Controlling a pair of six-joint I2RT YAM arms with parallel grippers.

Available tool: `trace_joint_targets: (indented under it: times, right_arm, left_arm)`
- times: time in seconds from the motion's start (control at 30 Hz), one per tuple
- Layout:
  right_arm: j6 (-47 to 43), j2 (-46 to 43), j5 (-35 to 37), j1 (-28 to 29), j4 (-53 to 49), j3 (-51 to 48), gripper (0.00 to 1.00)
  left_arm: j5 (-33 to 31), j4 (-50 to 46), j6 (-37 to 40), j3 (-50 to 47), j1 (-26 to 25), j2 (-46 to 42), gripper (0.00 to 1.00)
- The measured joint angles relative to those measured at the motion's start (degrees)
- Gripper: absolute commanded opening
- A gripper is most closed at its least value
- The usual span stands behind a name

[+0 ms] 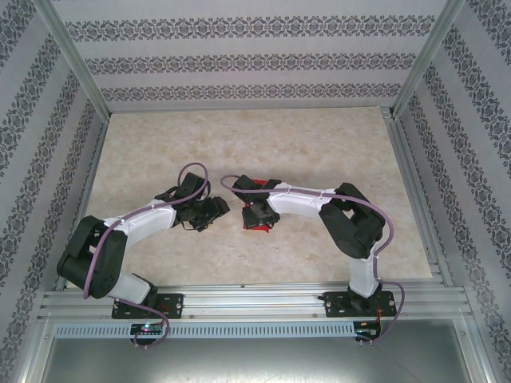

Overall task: Fold a paper plane with a square sheet of paper (pick it up from the middle)
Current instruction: Fold the triangle a second time at the center of the table.

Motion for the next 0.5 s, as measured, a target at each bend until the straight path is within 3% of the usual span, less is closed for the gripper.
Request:
trace_joint_targets:
  times: [0.13,0.5]
  right_arm:
    - [-0.2,-1.6,-2.6,-1.3,2.5,-2.3,0.54]
    - [-0.2,-6.6,-19.4,-9.6,12.7,-10.7,0.55]
  left_arm:
    - [1.2,0.1,0.0,0.0,0.0,0.0,0.67]
    - [11.5,9.7,0.2,-0.3,0.0,2.7,0.68]
